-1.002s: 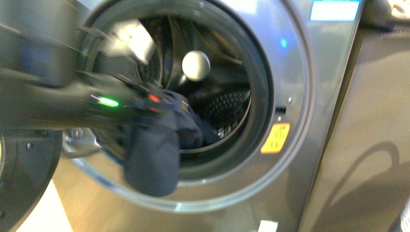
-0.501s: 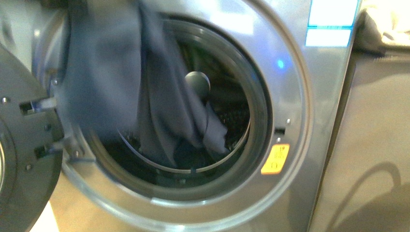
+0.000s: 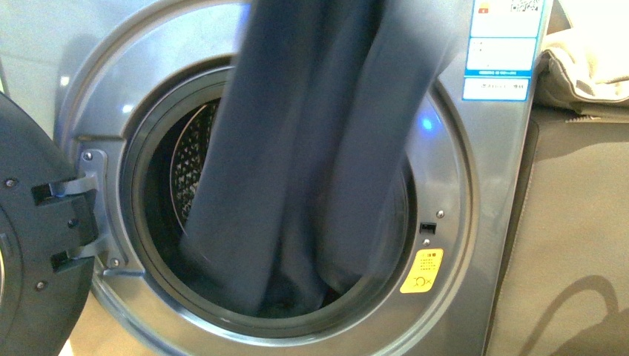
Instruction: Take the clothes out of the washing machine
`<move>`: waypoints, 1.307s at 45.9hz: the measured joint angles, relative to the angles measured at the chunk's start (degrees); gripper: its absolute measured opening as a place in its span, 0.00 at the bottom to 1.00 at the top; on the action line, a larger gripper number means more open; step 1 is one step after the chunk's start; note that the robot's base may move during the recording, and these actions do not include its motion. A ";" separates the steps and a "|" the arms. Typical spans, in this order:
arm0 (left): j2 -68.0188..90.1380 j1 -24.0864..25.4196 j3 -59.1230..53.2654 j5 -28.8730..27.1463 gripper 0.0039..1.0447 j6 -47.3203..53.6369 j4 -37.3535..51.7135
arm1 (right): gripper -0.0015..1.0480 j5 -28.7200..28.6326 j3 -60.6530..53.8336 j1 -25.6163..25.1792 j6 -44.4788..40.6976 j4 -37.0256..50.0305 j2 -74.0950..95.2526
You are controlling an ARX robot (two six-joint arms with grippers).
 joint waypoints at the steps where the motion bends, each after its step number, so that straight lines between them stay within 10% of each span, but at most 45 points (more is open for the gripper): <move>1: 0.72 -0.59 1.70 0.13 0.04 0.13 -1.05 | 0.93 0.00 0.00 0.00 0.00 0.00 0.00; 30: 24.11 -6.93 51.71 -2.21 0.04 2.64 -32.52 | 0.93 0.00 0.00 0.00 0.00 0.00 0.00; 60: 29.29 -6.93 60.76 -2.78 0.04 2.67 -36.83 | 0.93 0.00 0.00 0.00 0.00 0.00 0.00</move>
